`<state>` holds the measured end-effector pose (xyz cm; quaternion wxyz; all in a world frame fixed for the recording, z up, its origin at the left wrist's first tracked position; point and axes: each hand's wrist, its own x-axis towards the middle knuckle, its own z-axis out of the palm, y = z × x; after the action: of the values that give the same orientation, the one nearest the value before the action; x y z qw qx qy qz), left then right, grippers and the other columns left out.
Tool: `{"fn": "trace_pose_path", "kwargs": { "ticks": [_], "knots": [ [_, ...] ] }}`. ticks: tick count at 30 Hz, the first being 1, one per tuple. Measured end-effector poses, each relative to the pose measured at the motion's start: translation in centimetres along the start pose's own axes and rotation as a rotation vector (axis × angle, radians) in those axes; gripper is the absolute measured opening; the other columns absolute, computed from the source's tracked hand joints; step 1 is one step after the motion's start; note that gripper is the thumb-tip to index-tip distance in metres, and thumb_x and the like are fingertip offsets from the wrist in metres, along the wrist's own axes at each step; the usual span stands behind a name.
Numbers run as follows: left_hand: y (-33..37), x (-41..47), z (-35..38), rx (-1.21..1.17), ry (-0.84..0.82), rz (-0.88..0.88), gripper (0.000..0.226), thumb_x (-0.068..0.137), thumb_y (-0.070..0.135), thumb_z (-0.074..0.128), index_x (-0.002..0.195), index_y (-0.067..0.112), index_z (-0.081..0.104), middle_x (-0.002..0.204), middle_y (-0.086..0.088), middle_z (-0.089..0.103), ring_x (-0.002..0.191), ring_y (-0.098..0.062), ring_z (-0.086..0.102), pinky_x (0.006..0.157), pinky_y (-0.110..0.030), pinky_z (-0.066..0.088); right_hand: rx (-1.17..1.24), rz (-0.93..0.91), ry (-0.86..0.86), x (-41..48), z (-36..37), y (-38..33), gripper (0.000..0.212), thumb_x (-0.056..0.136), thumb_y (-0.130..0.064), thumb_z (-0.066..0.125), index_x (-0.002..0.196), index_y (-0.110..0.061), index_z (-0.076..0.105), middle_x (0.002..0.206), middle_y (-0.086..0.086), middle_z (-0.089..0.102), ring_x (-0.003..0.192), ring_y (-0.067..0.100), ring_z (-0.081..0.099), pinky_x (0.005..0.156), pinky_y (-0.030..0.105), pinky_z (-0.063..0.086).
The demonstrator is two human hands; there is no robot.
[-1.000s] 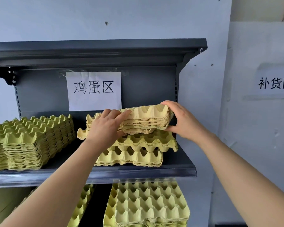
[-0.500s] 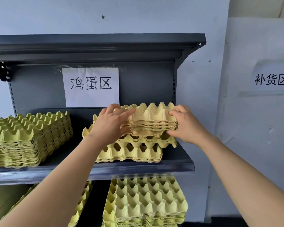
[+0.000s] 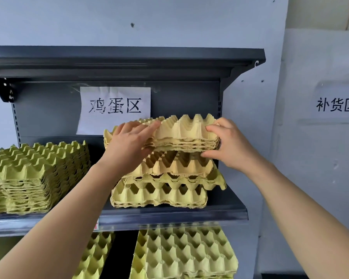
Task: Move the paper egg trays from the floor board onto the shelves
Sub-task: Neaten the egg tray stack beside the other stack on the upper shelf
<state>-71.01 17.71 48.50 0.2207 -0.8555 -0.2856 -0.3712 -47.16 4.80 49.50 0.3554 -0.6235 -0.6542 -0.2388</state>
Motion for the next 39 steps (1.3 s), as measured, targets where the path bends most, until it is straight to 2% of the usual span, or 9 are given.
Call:
{"fn": "trace_pose_path", "kwargs": {
  "ticks": [4,10,18,23,26,30,34,37,39],
  "knots": [
    [-1.3,-2.3,1.9,0.022,-0.021,-0.019,0.077,0.084,0.03,0.069,0.149,0.028,0.027,0.128,0.0,0.059,0.125,-0.032,0.044,0.106,-0.051,0.031,0.007,0.015,-0.07,-0.7,2.7,-0.6,0.072,0.072,-0.03,0.08,0.135,-0.014,0.048,0.124,-0.004,0.04,0.12,0.011,0.035,0.101,0.027,0.034],
    [-0.8,-3.1,5.0,0.031,-0.091,0.014,0.073,0.09,0.042,0.054,0.151,0.031,0.015,0.135,0.006,0.052,0.132,-0.026,0.036,0.112,-0.047,0.022,-0.016,0.09,-0.22,-1.7,4.3,0.9,0.075,0.074,-0.035,0.077,0.138,-0.014,0.044,0.132,-0.004,0.037,0.126,0.011,0.033,0.107,0.03,0.034],
    [0.8,-4.2,6.4,0.082,-0.105,0.048,0.089,0.074,0.066,0.056,0.148,0.027,0.024,0.126,0.004,0.058,0.127,-0.03,0.042,0.11,-0.054,0.026,-0.035,0.083,-0.336,-3.9,4.8,2.4,0.084,0.07,-0.037,0.077,0.139,-0.015,0.035,0.134,-0.01,0.027,0.125,0.002,0.025,0.106,0.026,0.033],
    [0.7,-3.7,6.9,0.078,-0.067,0.027,0.084,0.072,0.045,0.076,0.141,0.026,0.033,0.116,0.001,0.064,0.12,-0.033,0.049,0.103,-0.055,0.034,-0.024,0.065,-0.275,-3.9,4.8,2.6,0.075,0.073,-0.034,0.077,0.136,-0.014,0.042,0.13,-0.009,0.033,0.12,0.001,0.028,0.105,0.025,0.032],
    [0.7,-3.1,6.3,0.046,-0.071,-0.013,0.085,0.079,0.042,0.07,0.147,0.025,0.023,0.133,-0.001,0.053,0.133,-0.031,0.035,0.111,-0.057,0.022,-0.047,0.023,-0.22,-2.8,4.0,2.2,0.071,0.074,-0.032,0.076,0.135,-0.013,0.044,0.127,-0.007,0.036,0.123,0.006,0.03,0.101,0.024,0.034],
    [2.6,-2.1,5.3,-0.031,-0.084,-0.012,0.106,0.069,0.059,0.072,0.15,0.034,0.008,0.155,0.0,0.016,0.145,-0.029,0.008,0.117,-0.055,0.007,-0.078,-0.088,-0.188,-1.0,3.2,0.0,0.071,0.073,-0.032,0.076,0.135,-0.017,0.044,0.124,-0.008,0.035,0.119,0.006,0.03,0.096,0.022,0.034],
    [2.9,-0.5,4.2,-0.113,-0.105,0.002,0.077,0.076,0.038,0.076,0.14,0.033,0.034,0.147,0.002,0.03,0.126,-0.028,0.045,0.11,-0.054,0.03,0.066,-0.099,-0.21,-0.4,2.8,-1.1,0.087,0.07,-0.031,0.08,0.142,-0.028,0.031,0.141,-0.011,0.03,0.128,0.003,0.025,0.105,0.024,0.027],
    [2.1,-0.5,3.9,-0.186,-0.12,-0.018,0.071,0.075,0.028,0.078,0.136,0.031,0.042,0.141,0.005,0.034,0.111,-0.026,0.055,0.1,-0.048,0.043,0.122,-0.028,-0.252,-0.6,2.8,0.4,0.111,0.064,-0.034,0.085,0.149,-0.034,0.013,0.154,-0.014,0.016,0.14,0.005,0.014,0.113,0.03,0.019],
    [1.5,-0.4,3.7,-0.233,-0.112,-0.029,0.071,0.073,0.024,0.08,0.134,0.03,0.044,0.139,0.007,0.034,0.105,-0.025,0.057,0.095,-0.046,0.047,0.111,-0.014,-0.266,-0.3,3.2,1.3,0.109,0.067,-0.03,0.084,0.149,-0.035,0.013,0.156,-0.014,0.013,0.142,0.005,0.012,0.117,0.034,0.017]
  ]
}}
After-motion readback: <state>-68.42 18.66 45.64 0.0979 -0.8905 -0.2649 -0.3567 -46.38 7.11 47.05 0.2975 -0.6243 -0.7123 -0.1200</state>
